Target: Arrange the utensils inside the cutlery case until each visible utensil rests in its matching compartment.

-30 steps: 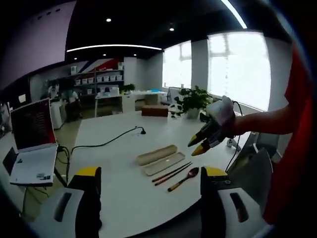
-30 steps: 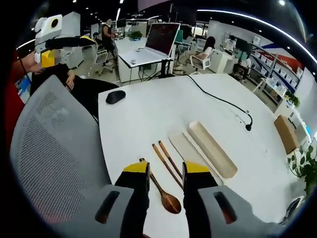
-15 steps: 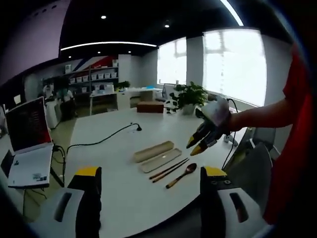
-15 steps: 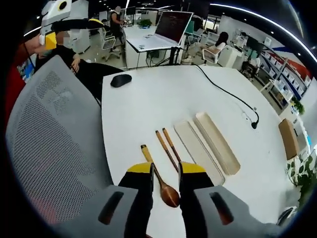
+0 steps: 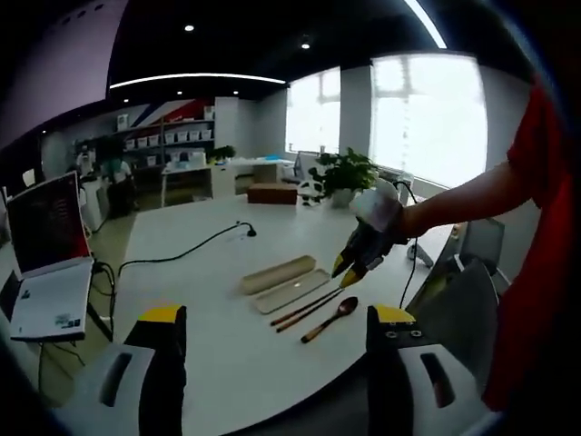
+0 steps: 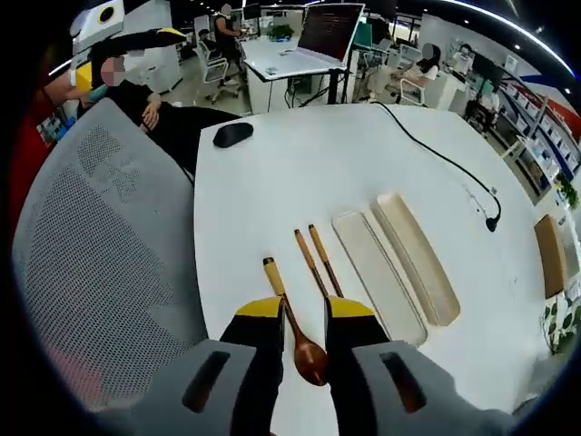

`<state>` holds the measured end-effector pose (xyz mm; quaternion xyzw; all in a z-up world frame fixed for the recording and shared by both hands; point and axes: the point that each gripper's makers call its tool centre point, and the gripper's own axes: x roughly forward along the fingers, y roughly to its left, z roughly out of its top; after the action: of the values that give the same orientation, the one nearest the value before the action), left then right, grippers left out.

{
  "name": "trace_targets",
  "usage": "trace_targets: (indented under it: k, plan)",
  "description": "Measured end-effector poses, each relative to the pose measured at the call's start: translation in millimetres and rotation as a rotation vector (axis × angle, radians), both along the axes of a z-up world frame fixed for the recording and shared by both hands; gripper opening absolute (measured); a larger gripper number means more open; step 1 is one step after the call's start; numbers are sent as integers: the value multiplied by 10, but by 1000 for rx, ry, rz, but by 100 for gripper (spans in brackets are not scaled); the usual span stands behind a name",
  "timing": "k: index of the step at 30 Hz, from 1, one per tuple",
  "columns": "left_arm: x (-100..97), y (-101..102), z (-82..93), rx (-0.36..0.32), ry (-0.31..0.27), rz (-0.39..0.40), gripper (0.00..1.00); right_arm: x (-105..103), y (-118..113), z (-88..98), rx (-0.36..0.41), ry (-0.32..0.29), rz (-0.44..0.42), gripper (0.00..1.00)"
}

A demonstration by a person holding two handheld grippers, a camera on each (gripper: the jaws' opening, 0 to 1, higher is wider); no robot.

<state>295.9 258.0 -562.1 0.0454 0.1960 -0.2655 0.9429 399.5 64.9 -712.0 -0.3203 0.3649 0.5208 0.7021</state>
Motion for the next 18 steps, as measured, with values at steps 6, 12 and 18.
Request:
trace_targets:
  k: [6, 12, 18]
  plan:
    - [14, -8, -21, 3, 6, -8, 83, 74, 12, -182, -42, 42, 26, 19]
    - [23, 19, -24, 5, 5, -1, 83, 102, -16, -253, -92, 78, 40, 17]
    - [3, 49, -56, 6, 11, 9, 83, 135, 5, -288, -81, 102, -29, 10]
